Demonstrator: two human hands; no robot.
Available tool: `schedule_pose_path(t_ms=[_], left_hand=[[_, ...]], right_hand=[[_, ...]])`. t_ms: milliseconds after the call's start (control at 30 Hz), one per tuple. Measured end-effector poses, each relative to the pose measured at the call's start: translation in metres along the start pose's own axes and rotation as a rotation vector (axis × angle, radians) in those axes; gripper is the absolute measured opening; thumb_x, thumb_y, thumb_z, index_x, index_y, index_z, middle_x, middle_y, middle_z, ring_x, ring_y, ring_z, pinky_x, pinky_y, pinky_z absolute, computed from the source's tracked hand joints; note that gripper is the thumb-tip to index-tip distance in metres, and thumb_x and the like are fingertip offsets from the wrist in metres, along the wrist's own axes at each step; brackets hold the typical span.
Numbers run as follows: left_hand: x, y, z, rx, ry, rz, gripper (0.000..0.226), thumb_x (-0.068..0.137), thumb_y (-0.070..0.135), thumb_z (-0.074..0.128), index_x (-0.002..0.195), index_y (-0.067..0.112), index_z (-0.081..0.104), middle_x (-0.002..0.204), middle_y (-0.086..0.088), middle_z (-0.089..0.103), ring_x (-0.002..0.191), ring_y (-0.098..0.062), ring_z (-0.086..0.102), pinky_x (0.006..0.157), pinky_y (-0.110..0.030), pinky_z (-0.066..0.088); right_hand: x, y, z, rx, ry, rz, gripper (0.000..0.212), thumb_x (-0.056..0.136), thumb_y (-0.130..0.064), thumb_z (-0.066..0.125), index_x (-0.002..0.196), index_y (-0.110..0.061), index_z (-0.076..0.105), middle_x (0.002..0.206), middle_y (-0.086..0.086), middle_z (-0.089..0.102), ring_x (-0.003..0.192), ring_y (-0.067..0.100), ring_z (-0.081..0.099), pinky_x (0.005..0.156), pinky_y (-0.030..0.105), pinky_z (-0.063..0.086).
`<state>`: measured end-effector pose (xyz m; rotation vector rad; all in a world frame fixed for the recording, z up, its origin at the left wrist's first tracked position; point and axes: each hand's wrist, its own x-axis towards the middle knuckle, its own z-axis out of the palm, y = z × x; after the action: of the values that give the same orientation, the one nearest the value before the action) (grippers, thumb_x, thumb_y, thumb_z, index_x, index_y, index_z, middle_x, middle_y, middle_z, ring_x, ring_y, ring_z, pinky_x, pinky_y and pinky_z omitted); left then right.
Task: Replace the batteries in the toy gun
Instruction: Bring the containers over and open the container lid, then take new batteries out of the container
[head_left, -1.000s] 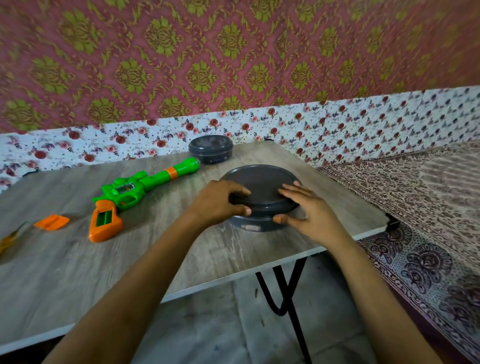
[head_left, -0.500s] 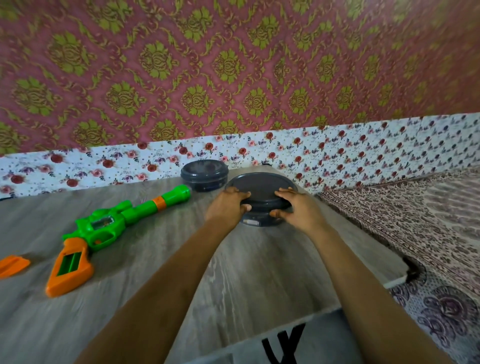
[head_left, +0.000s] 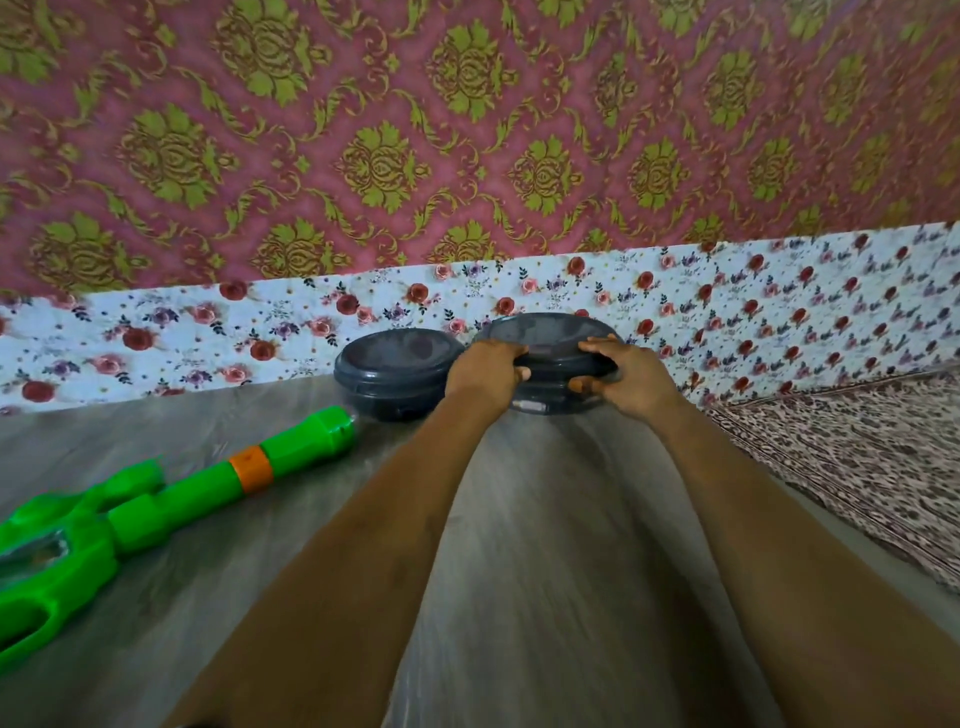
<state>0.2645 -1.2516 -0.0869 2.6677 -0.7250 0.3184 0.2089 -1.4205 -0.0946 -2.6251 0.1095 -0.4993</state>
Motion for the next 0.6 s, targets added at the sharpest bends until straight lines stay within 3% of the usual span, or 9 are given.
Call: schedule_pose_path(t_ms=[167, 300, 433, 500, 600], left_hand=[[0.03, -0.02, 0.005, 0.016, 0.033, 0.01, 0.04, 0.099, 0.022, 0.046, 0.139, 0.021, 0.045, 0.136, -0.011, 0.052, 0.121, -0.028, 0.051, 0.099, -0.036, 0.042], [0.035, -0.027, 0.006, 0.061, 0.038, 0.052, 0.043, 0.098, 0.023, 0.048, 0.141, 0.022, 0.043, 0.139, -0.01, 0.049, 0.124, -0.027, 0.047, 0.102, -0.038, 0.04], [0.018, -0.031, -0.006, 0.066, -0.021, 0.139, 0.054, 0.095, 0.025, 0.052, 0.145, 0.02, 0.033, 0.147, -0.009, 0.039, 0.133, -0.027, 0.038, 0.106, -0.036, 0.034], [0.004, -0.038, -0.016, 0.055, 0.018, 0.136, 0.054, 0.095, 0.025, 0.051, 0.145, 0.019, 0.033, 0.15, -0.008, 0.035, 0.135, -0.026, 0.036, 0.107, -0.038, 0.035], [-0.011, -0.057, -0.036, 0.095, 0.127, -0.04, 0.04, 0.093, 0.031, 0.048, 0.132, 0.018, 0.051, 0.133, -0.01, 0.053, 0.119, -0.029, 0.051, 0.091, -0.039, 0.047]], right_hand=[[0.034, 0.004, 0.016, 0.053, 0.03, -0.004, 0.056, 0.081, -0.023, 0.069, 0.132, -0.014, 0.05, 0.139, 0.008, 0.049, 0.126, 0.027, 0.045, 0.11, 0.032, 0.031], [0.035, 0.006, 0.022, 0.146, 0.046, -0.027, 0.058, 0.082, -0.018, 0.068, 0.135, -0.012, 0.046, 0.149, 0.007, 0.036, 0.138, 0.024, 0.031, 0.116, 0.03, 0.019], [0.029, -0.006, 0.019, -0.032, -0.044, 0.003, 0.067, 0.089, -0.025, 0.058, 0.146, -0.013, 0.025, 0.156, 0.007, 0.015, 0.144, 0.024, 0.015, 0.119, 0.034, 0.013], [0.018, -0.015, 0.021, -0.044, -0.008, -0.009, 0.073, 0.09, -0.031, 0.056, 0.149, -0.015, 0.014, 0.158, 0.005, 0.007, 0.145, 0.022, 0.008, 0.119, 0.034, 0.011], [-0.006, -0.028, 0.029, 0.013, 0.14, -0.077, 0.068, 0.09, -0.03, 0.055, 0.147, -0.017, 0.021, 0.155, 0.006, 0.021, 0.139, 0.026, 0.03, 0.116, 0.037, 0.024]])
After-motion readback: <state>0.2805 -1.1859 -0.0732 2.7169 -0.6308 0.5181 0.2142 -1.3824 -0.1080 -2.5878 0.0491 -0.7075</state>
